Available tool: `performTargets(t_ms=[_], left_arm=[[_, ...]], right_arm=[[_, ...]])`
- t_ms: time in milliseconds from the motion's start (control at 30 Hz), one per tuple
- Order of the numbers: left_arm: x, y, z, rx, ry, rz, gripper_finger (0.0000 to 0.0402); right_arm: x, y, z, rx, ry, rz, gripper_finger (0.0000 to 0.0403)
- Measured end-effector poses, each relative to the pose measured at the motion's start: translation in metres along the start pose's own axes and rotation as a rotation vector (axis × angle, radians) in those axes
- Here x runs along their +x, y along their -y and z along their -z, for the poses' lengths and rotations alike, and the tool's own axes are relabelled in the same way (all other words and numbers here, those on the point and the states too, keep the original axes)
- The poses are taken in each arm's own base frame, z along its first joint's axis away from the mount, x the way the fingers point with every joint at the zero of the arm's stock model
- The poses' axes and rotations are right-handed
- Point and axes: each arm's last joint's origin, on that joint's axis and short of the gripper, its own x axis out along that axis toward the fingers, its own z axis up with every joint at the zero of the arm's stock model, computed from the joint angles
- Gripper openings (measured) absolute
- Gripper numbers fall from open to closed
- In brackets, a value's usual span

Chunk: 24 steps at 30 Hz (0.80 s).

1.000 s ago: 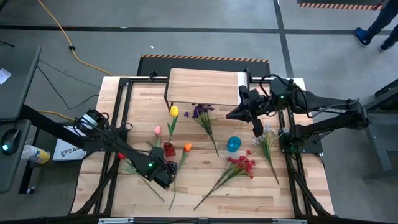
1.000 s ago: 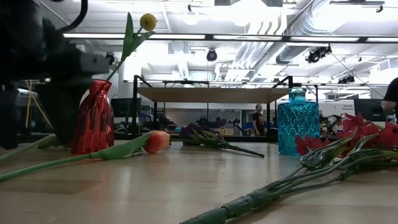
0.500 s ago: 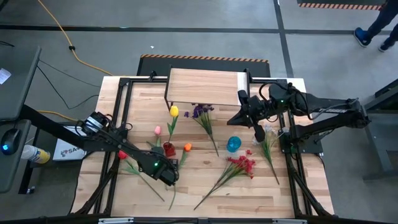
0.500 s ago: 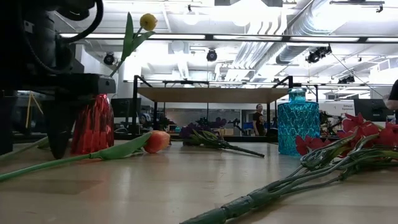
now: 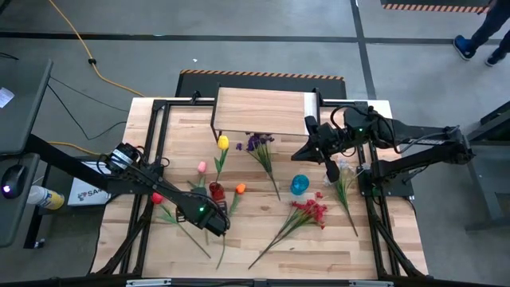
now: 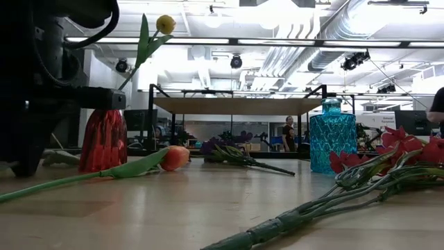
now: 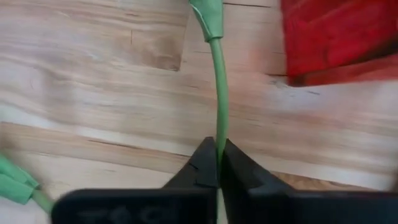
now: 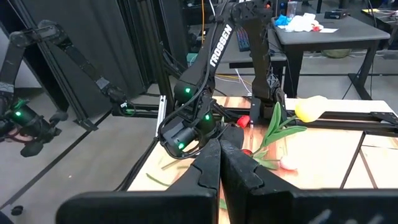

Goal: Pick and place flowers into a vace then onto a shelf
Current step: Put the pink flower into the red vase

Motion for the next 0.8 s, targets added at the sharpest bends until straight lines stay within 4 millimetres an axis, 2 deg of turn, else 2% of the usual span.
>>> performTargets(t_ms=[300,433,567,700,800], left_arm=[[-0.003,-0.01,-0.001,-0.062,0.055,-0.049,0.0034],[-0.011,-0.021,-0.002,-0.051,0.135,-0.142,0.0033],[-0.04,-0.021,-0.005,-0.048,0.211,-0.194,0.0033],[-0.081,-0.017,-0.009,-0.032,0.299,-0.188,0.0033],[-0.1,-0.015,-0.014,-0.01,0.352,0.024,0.0033]], right_arm=[[0.0,0.0,0.0,0.007,-0.002,0.001,0.0],[0.0,0.0,0.0,0.008,-0.002,0.0,0.0],[0.0,0.0,0.0,0.008,-0.002,0.0,0.0],[0.0,0.0,0.0,0.008,-0.002,0.0,0.0],[0.0,0.0,0.0,0.008,-0.002,0.0,0.0]])
